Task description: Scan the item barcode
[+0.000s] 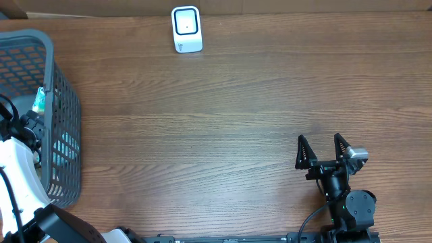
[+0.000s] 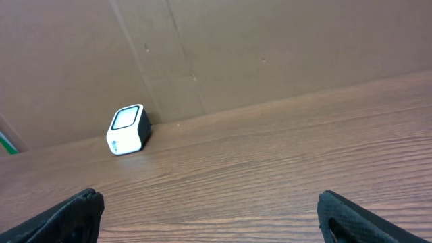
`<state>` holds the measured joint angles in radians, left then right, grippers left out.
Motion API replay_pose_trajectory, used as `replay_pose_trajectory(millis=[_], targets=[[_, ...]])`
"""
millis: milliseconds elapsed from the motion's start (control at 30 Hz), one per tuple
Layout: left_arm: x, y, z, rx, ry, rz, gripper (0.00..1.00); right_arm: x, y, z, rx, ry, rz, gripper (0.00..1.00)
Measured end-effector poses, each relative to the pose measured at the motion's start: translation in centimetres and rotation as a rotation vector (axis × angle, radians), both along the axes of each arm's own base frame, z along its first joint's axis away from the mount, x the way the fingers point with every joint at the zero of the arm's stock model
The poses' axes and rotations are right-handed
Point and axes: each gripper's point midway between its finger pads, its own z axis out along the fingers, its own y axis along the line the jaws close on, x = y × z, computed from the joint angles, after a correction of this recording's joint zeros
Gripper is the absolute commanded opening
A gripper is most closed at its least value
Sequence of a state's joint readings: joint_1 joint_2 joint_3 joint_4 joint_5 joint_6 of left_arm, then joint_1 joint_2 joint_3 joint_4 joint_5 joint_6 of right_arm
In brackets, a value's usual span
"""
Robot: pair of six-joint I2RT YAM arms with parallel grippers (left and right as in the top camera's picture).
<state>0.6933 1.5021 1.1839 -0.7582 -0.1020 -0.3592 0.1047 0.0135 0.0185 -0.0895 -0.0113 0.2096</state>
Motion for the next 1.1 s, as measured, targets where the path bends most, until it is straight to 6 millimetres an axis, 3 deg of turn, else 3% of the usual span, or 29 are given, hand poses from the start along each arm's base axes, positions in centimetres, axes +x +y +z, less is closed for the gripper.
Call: replay_pose_trajectory(millis=[300, 533, 633, 800, 1000, 1100], targets=[[-0.7, -0.6, -0.3, -0.026, 0.033, 0.000, 0.90, 0.0, 0.0, 0.0, 0.000, 0.001, 0.000, 1.00], [0.0, 0.0, 3.8, 0.001, 0.000, -0.002, 0.91, 0.0, 0.0, 0.0, -0.001, 0.000, 0.000, 1.00], [0.1, 0.1, 4.5, 0.007, -0.006, -0.003, 0.90, 0.0, 0.0, 0.0, 0.000, 0.000, 0.000, 1.00], [-0.6, -0.5, 3.5, -0.022, 0.029, -0.003, 0.89, 0.0, 0.0, 0.0, 0.000, 0.001, 0.000, 1.00], [-2.0, -0.4, -0.6, -0.104, 0.097, 0.026, 0.82, 0.0, 0.0, 0.0, 0.000, 0.000, 0.000, 1.00], [-2.5, 0.2, -1.3, -0.133, 0.087, 0.045, 0.77, 0.0, 0.0, 0.0, 0.000, 0.001, 0.000, 1.00]])
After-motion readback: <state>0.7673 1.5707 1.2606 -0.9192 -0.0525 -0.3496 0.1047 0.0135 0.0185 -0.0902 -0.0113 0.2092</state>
